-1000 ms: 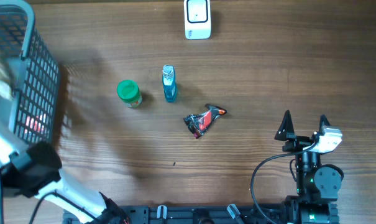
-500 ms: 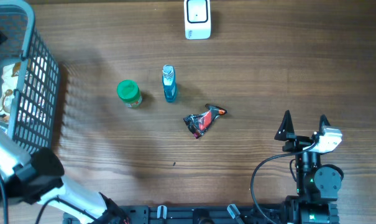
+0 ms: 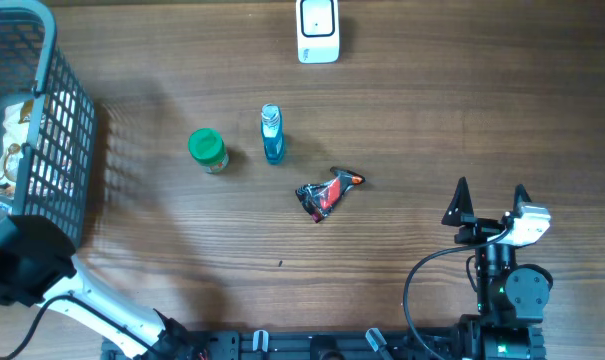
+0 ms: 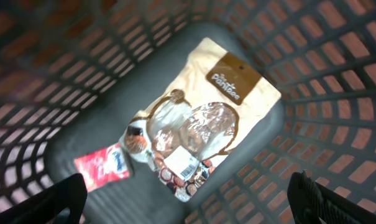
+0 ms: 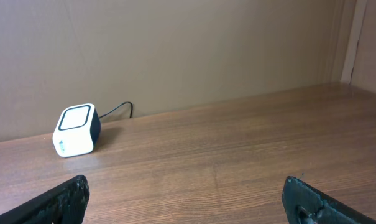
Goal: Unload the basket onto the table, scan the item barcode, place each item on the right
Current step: 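Grasp the PanTree bag inside the basket with the left gripper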
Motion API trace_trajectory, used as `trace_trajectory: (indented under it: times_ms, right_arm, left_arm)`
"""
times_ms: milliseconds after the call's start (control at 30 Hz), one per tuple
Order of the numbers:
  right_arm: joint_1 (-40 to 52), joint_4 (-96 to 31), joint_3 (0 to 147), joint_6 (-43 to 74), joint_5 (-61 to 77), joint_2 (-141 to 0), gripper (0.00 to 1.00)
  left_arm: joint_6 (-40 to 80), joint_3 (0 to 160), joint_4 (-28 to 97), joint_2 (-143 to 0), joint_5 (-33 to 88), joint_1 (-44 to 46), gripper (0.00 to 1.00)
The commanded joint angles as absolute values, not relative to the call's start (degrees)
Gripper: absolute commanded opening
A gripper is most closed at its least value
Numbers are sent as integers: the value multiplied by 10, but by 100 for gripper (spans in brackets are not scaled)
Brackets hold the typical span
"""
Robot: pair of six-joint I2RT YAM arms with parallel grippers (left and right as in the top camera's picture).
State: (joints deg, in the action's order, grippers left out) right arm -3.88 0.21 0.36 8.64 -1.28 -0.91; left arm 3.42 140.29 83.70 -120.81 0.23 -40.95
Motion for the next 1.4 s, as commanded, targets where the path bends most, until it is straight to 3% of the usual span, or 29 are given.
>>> trace_trajectory:
  times_ms: [0,267,500,600,1000,1167,1367]
  right_arm:
    - [-37,4,3,75,-5,-8,100]
    - [-37,4,3,75,-5,-8,100]
    - [-37,4,3,75,-5,-8,100]
    - [-37,4,3,75,-5,-8,100]
    - [-37,4,3,75,-5,-8,100]
    - [-37,4,3,75,-5,-8,100]
    - [-37,4,3,75,-5,-8,100]
  left_arm:
    - [-90,1336,819,-1259,45,-396,100]
    - [-224,1167,685,-1288,27,-355,100]
    - [-267,1143,599,-1312,-40,-312,100]
    - [-289,1143,593,-1326,-91,-306,100]
    - [-326,1142,595,-1382,-60,-306,100]
    - [-276,1142,572,-1388,-223,-307,100]
    - [-203,1142,558,-1388,-331,-307,100]
